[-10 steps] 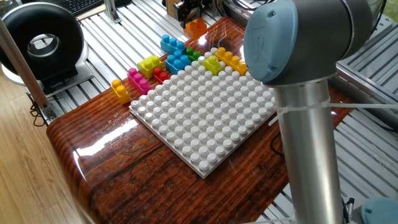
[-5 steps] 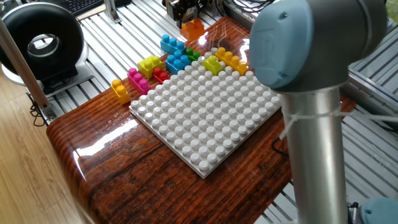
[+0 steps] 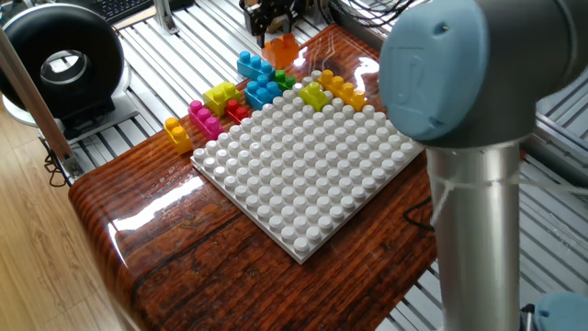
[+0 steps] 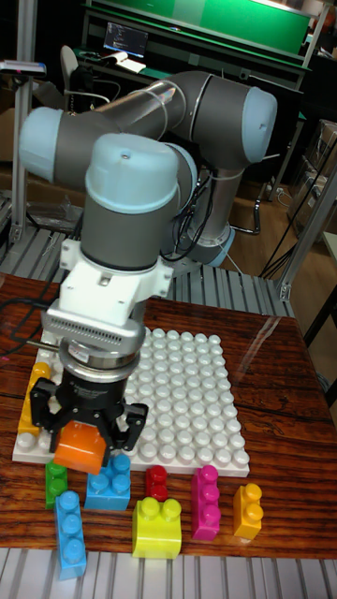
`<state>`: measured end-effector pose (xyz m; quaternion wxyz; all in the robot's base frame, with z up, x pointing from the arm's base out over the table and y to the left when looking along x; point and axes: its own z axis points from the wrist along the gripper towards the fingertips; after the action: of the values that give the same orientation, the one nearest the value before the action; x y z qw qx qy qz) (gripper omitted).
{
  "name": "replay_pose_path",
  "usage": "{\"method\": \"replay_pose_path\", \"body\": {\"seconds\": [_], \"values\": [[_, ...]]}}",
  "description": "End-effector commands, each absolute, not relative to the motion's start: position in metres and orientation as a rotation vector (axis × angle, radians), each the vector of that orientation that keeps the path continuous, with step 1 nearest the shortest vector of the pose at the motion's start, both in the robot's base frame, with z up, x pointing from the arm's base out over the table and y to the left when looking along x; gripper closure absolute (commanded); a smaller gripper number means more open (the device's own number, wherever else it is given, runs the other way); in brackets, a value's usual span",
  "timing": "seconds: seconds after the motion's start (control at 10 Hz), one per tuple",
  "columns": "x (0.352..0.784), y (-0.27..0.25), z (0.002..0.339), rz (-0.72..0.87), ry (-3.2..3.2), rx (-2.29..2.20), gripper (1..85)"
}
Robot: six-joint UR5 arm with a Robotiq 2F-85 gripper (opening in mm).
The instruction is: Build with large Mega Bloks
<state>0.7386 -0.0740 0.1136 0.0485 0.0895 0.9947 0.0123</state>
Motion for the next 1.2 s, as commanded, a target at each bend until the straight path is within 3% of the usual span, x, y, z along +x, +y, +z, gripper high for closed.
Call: {"method": "replay_pose_path", "body": {"seconds": [0.0,1.1], "values": [[0.721,-0.054,0.114,0.071,3.025,0.324,84.7],[0.713,-0.054,0.118,0.064,3.031,0.033,84.7]]}}
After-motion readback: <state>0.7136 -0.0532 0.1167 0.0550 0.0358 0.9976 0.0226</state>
